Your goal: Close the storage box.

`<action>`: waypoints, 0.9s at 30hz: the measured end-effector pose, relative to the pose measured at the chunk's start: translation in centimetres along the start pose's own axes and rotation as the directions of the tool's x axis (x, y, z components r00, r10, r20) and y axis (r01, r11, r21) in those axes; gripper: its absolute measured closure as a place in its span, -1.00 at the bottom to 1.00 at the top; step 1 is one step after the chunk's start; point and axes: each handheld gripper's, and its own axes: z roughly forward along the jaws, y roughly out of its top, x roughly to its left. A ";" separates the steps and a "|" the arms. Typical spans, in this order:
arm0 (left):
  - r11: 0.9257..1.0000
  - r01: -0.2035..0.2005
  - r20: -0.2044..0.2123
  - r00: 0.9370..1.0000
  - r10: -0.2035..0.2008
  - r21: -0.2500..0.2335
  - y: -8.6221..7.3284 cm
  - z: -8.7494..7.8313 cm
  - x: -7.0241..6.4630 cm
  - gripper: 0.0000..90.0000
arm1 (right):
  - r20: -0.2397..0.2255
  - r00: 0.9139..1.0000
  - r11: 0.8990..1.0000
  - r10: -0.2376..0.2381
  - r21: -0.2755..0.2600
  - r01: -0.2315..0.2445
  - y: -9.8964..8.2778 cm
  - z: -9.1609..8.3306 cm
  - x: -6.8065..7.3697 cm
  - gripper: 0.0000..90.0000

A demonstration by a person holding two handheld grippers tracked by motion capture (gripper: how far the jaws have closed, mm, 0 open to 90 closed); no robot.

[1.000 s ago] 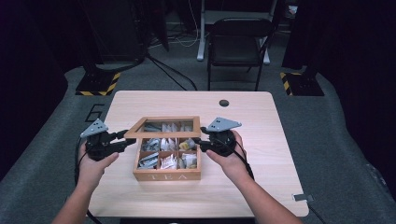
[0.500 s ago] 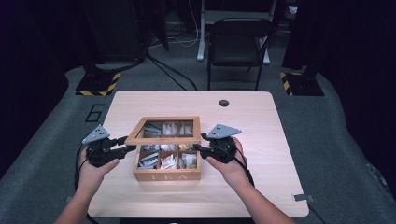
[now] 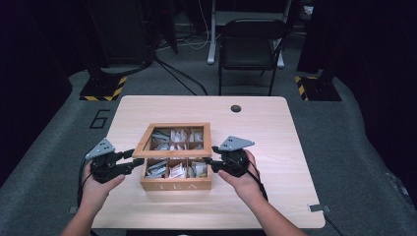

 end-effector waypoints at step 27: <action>0.999 0.032 0.017 0.999 -0.032 0.007 -3.5 0.7 -0.9 0.10 | -0.027 0.999 0.999 0.041 0.027 -0.040 -3.3 0.9 0.9 0.14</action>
